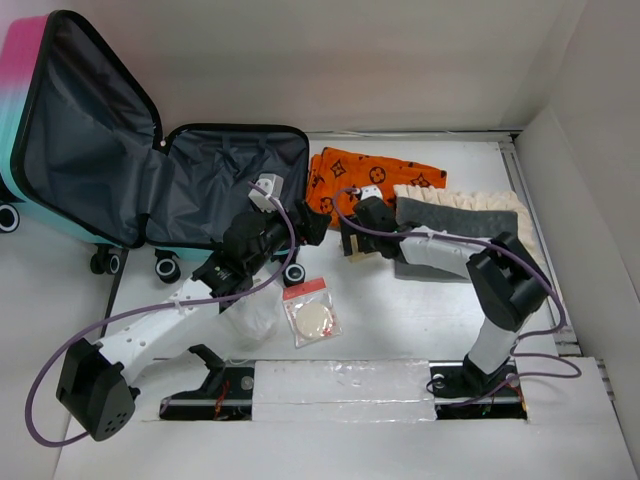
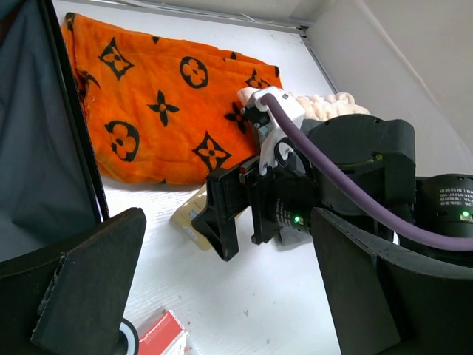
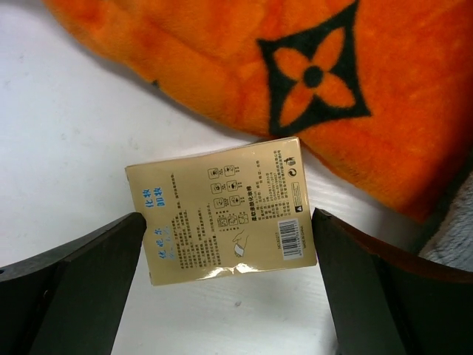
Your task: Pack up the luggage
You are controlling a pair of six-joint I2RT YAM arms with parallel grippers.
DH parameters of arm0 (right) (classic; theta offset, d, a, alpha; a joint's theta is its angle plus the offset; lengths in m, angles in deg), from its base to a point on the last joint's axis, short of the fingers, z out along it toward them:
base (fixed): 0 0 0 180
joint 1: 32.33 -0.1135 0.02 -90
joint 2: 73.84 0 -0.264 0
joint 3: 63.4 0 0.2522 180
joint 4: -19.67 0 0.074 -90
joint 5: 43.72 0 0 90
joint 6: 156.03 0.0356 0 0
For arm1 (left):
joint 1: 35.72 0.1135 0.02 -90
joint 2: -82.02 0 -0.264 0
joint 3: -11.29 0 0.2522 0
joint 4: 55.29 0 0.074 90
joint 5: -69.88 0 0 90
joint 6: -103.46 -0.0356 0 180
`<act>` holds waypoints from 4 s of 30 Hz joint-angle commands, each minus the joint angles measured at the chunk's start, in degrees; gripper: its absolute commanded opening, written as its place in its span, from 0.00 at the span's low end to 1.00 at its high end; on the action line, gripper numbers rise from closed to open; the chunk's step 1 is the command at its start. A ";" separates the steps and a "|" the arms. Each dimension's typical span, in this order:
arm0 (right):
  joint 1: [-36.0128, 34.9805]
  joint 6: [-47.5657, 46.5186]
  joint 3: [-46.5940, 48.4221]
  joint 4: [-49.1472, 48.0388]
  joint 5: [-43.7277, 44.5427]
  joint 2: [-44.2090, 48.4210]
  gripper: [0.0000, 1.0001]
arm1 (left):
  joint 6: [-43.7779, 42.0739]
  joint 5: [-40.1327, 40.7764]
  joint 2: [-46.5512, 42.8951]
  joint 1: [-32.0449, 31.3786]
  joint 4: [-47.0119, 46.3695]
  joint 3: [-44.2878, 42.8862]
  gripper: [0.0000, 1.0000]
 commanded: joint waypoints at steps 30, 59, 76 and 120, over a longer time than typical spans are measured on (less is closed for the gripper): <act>1.54 6.87 -10.75 13.70 7.10 52.73 1.00 | -27.39 0.29 25.42 -17.00 2.15 -9.11 0.99; 2.86 4.76 -11.88 14.24 4.82 54.23 1.00 | -31.98 -10.53 38.36 -14.37 10.80 -15.90 0.99; 2.86 4.23 -11.89 13.02 3.14 54.23 1.00 | -32.50 -10.90 45.48 -14.37 13.87 -18.97 0.99; -19.29 6.78 -10.66 -6.76 -13.55 7.14 0.82 | 4.41 14.33 -1.71 10.16 -1.06 0.88 0.95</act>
